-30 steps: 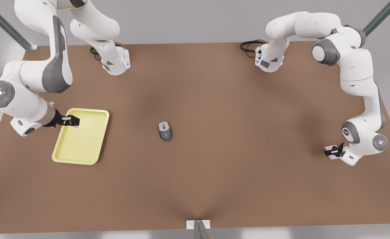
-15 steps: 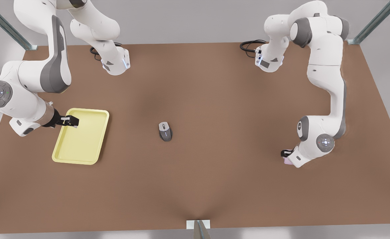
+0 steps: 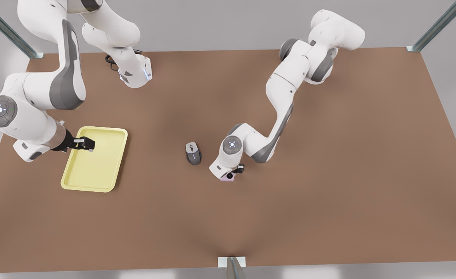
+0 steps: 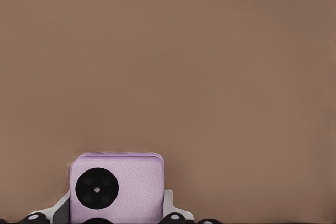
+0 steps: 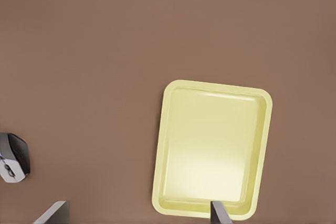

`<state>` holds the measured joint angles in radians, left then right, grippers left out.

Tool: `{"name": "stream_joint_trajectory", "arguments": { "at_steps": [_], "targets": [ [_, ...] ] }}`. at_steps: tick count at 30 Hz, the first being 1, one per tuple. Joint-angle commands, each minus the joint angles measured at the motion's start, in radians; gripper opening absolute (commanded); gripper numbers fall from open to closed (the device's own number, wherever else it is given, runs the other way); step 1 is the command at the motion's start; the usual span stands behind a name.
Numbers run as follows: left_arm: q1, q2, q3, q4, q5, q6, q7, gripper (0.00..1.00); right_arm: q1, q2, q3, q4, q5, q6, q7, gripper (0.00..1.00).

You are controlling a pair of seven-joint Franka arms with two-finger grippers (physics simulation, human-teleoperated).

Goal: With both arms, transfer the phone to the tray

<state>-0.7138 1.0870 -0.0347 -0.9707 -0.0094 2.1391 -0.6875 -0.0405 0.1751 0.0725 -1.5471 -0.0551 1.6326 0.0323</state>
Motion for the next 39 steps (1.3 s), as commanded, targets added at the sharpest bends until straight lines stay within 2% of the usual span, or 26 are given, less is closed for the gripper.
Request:
{"name": "stream_joint_trajectory", "arguments": {
  "at_steps": [1, 4, 6, 7, 10, 11, 12, 14, 15, 16, 18, 20, 21, 23, 25, 27, 30, 34, 39],
  "targets": [
    [-0.001, 0.03, -0.033, 0.033, -0.009, 0.035, -0.67, 0.79, -0.001, 0.0, 0.001, 0.001, 0.0, 0.0, 0.003, 1.0],
    [0.004, 0.036, -0.074, 0.033, -0.012, 0.038, -0.613, 0.8, 0.004, 0.001, 0.001, 0.004, 0.001, 0.001, 0.009, 1.0],
    [0.043, 0.025, -0.082, 0.026, -0.011, 0.016, -0.528, 0.99, 0.004, 0.001, 0.001, 0.004, 0.0, 0.001, 0.0, 1.0],
    [0.083, 0.007, -0.08, 0.024, -0.009, -0.045, -0.457, 0.99, 0.004, 0.001, 0.001, 0.002, 0.001, 0.001, 0.001, 1.0],
    [0.255, -0.137, -0.07, 0.024, -0.004, -0.381, -0.079, 0.99, 0.005, 0.001, 0.001, 0.002, 0.0, 0.0, 0.009, 1.0],
    [0.358, -0.288, -0.059, 0.024, 0.002, -0.629, 0.172, 0.99, 0.007, 0.003, 0.006, 0.004, 0.001, 0.003, 0.009, 1.0],
    [0.386, -0.371, -0.004, 0.024, 0.032, -0.754, 0.301, 0.99, 0.028, 0.027, 0.024, 0.021, 0.004, 0.004, -0.002, 1.0],
    [0.433, -0.466, 0.038, 0.014, 0.088, -0.895, 0.585, 1.0, 0.096, 0.102, 0.053, 0.087, 0.006, 0.003, 0.0, 1.0],
    [0.479, -0.652, 0.019, -0.222, 0.083, -0.822, 0.631, 1.0, 0.139, 0.165, 0.053, 0.133, 0.009, 0.013, -0.002, 1.0],
    [0.524, -0.872, -0.007, -0.499, 0.091, -0.623, 0.66, 1.0, 0.178, 0.248, 0.058, 0.202, 0.011, 0.018, -0.002, 1.0],
    [0.522, -0.883, -0.007, -0.442, 0.081, -0.826, 0.648, 1.0, 0.185, 0.353, 0.113, 0.235, 0.011, 0.131, -0.002, 1.0],
    [0.513, -0.895, -0.086, -0.306, 0.057, -0.958, 0.64, 1.0, 0.202, 0.415, 0.132, 0.234, 0.011, 0.236, -0.002, 1.0],
    [0.513, -0.901, -0.085, -0.231, 0.023, -0.966, 0.64, 1.0, 0.202, 0.448, 0.185, 0.236, 0.009, 0.295, 0.0, 1.0],
    [0.513, -0.903, -0.077, -0.226, -0.011, -1.013, 0.643, 1.0, 0.203, 0.503, 0.263, 0.236, 0.009, 0.407, 0.014, 1.0],
    [0.513, -0.9, -0.076, -0.226, -0.011, -1.012, 0.652, 1.0, 0.205, 0.529, 0.302, 0.231, 0.006, 0.441, 0.001, 1.0],
    [0.513, -0.888, -0.074, -0.232, -0.014, -1.012, 0.66, 1.0, 0.243, 0.583, 0.352, 0.234, -0.011, 0.582, -0.005, 1.0],
    [0.513, -0.885, -0.074, -0.233, -0.014, -1.01, 0.655, 1.0, 0.344, 0.646, 0.348, 0.286, -0.025, 0.647, -0.005, 1.0],
    [0.513, -0.868, -0.077, -0.237, -0.015, -1.001, 0.655, 1.0, 0.356, 0.742, 0.346, 0.288, -0.023, 0.826, -0.103, 1.0],
    [0.513, -0.862, -0.077, -0.237, -0.014, -0.999, 0.655, 1.0, 0.35, 0.773, 0.334, 0.292, -0.071, 0.825, -0.324, 1.0]
  ]
}}
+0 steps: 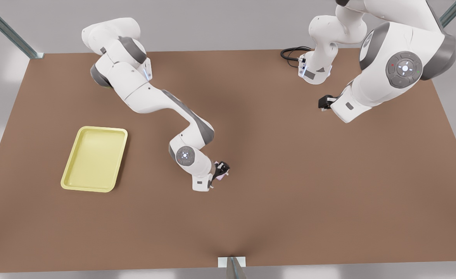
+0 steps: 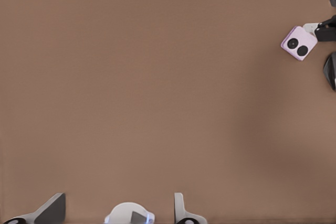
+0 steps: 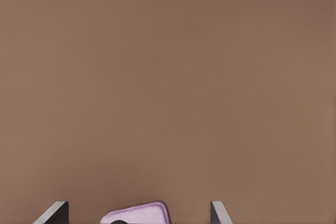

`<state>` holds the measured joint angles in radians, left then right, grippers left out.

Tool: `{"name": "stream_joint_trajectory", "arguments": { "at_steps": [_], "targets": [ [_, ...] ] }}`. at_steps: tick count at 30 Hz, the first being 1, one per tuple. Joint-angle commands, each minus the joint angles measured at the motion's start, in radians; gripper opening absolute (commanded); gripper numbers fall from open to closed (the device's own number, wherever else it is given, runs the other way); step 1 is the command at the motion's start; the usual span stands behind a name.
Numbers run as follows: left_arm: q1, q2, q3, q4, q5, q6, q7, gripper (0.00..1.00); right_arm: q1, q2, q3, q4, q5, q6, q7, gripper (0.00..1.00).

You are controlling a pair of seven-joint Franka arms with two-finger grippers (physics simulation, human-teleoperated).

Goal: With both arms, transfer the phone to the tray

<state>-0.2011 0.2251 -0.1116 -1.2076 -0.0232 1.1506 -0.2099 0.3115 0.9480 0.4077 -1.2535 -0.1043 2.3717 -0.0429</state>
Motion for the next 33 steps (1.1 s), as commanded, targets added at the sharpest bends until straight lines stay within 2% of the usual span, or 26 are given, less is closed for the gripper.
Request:
{"name": "stream_joint_trajectory", "arguments": {
  "at_steps": [1, 4, 7, 14, 17, 21, 26, 33],
  "targets": [
    [0.0, 0.003, 0.0, 0.0, 0.0, -0.009, 0.178, 1.0, -0.003, 0.0, -0.004, 0.0, -0.022, 0.044, -0.313, 1.0],
    [0.0, 0.003, -0.005, 0.002, 0.002, 0.0, 0.179, 1.0, 0.003, 0.002, -0.055, -0.001, -0.025, 0.006, -0.517, 1.0],
    [0.0, 0.003, -0.007, 0.0, 0.002, 0.0, 0.179, 1.0, 0.035, 0.006, -0.055, 0.0, -0.12, 0.003, -0.548, 1.0],
    [-0.001, 0.01, -0.013, 0.0, 0.002, 0.008, 0.179, 1.0, 0.028, -0.032, -0.055, -0.063, -0.13, -0.071, -0.627, 1.0],
    [-0.001, 0.01, -0.013, 0.0, 0.002, 0.018, 0.179, 1.0, 0.028, -0.089, -0.055, -0.155, -0.132, -0.069, -0.617, 1.0],
    [-0.001, 0.011, -0.013, 0.0, 0.002, 0.018, 0.179, 1.0, 0.037, -0.086, -0.052, -0.149, -0.129, -0.071, -0.546, 1.0],
    [-0.001, 0.016, -0.013, 0.0, 0.003, 0.028, 0.179, 1.0, 0.074, -0.081, -0.044, -0.144, -0.126, -0.071, -0.296, 1.0],
    [-0.001, 0.014, -0.023, 0.0, 0.002, 0.028, 0.181, 1.0, 0.092, -0.043, -0.053, -0.147, -0.143, -0.057, -0.285, 1.0]
  ]
}}
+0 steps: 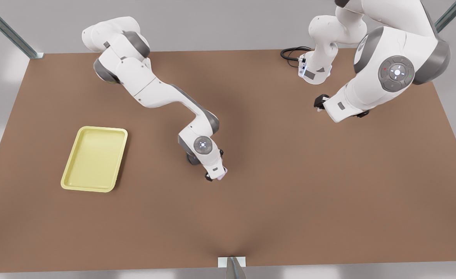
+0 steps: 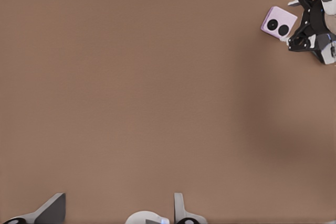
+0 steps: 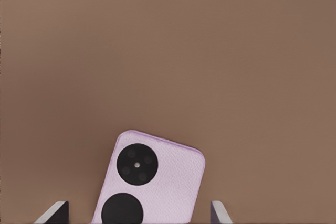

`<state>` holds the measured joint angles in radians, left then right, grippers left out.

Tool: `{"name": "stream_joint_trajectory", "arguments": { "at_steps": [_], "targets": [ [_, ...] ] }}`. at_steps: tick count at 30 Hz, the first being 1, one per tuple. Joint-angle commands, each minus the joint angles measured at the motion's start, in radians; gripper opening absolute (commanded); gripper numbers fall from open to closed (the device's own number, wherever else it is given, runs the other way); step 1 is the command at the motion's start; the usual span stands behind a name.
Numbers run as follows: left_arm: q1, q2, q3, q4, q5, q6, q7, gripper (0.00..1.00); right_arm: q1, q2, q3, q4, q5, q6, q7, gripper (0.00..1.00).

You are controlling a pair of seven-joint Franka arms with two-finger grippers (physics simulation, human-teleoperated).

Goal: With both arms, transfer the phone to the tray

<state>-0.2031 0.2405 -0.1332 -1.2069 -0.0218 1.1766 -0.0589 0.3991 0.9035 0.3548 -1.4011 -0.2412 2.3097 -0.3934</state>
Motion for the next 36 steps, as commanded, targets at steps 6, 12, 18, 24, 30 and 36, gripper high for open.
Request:
{"name": "stream_joint_trajectory", "arguments": {
  "at_steps": [6, 12, 18, 24, 30, 36],
  "targets": [
    [0.001, 0.0, -0.002, 0.0, 0.002, 0.005, 0.031, 1.0, 0.007, 0.006, -0.002, 0.007, -0.007, -0.027, 0.309, 1.0],
    [0.001, 0.008, -0.002, 0.0, 0.002, 0.006, 0.031, 1.0, 0.041, 0.018, -0.011, 0.008, -0.029, -0.027, 0.556, 1.0],
    [0.001, 0.014, 0.0, 0.0, 0.003, 0.008, 0.031, 1.0, 0.03, 0.005, -0.013, 0.037, -0.021, -0.09, 0.631, 1.0],
    [0.001, 0.014, 0.0, 0.0, 0.005, 0.009, 0.031, 1.0, 0.043, 0.04, -0.011, 0.067, -0.024, -0.141, 0.742, 1.0],
    [0.001, 0.013, 0.001, 0.006, 0.003, 0.009, 0.03, 1.0, 0.053, 0.022, -0.034, 0.079, -0.036, -0.187, 0.742, 1.0],
    [0.001, -0.001, 0.027, 0.009, 0.023, 0.008, -0.071, 1.0, 0.058, 0.048, -0.039, 0.096, -0.069, -0.176, 0.726, 1.0]
  ]
}}
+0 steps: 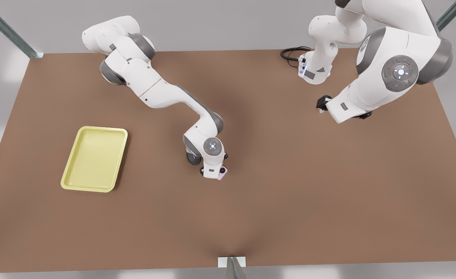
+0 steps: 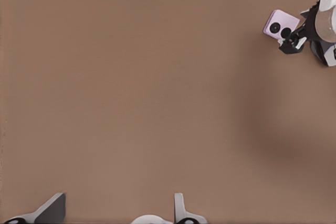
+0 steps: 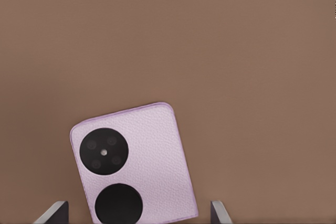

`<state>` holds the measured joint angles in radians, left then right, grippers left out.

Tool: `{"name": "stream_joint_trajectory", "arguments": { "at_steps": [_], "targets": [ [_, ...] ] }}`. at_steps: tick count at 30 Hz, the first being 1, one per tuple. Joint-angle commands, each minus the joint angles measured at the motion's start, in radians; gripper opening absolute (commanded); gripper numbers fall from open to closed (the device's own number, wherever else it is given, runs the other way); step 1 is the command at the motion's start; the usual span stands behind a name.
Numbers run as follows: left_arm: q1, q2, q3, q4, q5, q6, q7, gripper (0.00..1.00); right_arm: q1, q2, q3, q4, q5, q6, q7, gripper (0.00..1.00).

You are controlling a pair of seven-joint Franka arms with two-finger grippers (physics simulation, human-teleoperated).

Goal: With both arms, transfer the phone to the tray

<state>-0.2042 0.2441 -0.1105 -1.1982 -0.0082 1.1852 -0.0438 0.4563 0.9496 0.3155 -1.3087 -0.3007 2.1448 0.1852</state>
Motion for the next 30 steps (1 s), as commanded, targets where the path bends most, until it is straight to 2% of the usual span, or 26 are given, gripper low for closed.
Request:
{"name": "stream_joint_trajectory", "arguments": {
  "at_steps": [1, 3, 19, 29, 30],
  "targets": [
    [0.003, 0.001, 0.009, 0.0, 0.016, -0.001, -0.146, 1.0, 0.001, 0.009, 0.0, 0.008, -0.009, -0.008, 0.146, 1.0],
    [0.003, -0.005, 0.017, 0.0, 0.016, -0.007, -0.237, 1.0, 0.001, 0.005, 0.004, 0.019, -0.003, -0.008, 0.115, 1.0],
    [0.003, -0.005, 0.017, 0.0, 0.025, -0.004, -0.24, 1.0, -0.001, 0.017, 0.0, 0.011, -0.011, 0.026, -0.211, 1.0],
    [0.003, -0.005, 0.017, 0.0, 0.025, -0.004, -0.24, 1.0, -0.001, 0.044, 0.0, 0.011, -0.034, 0.05, -0.285, 1.0],
    [0.003, -0.005, 0.017, 0.0, 0.027, -0.004, -0.241, 1.0, -0.001, 0.043, 0.0, 0.011, -0.035, 0.052, -0.285, 0.97]
  ]
}}
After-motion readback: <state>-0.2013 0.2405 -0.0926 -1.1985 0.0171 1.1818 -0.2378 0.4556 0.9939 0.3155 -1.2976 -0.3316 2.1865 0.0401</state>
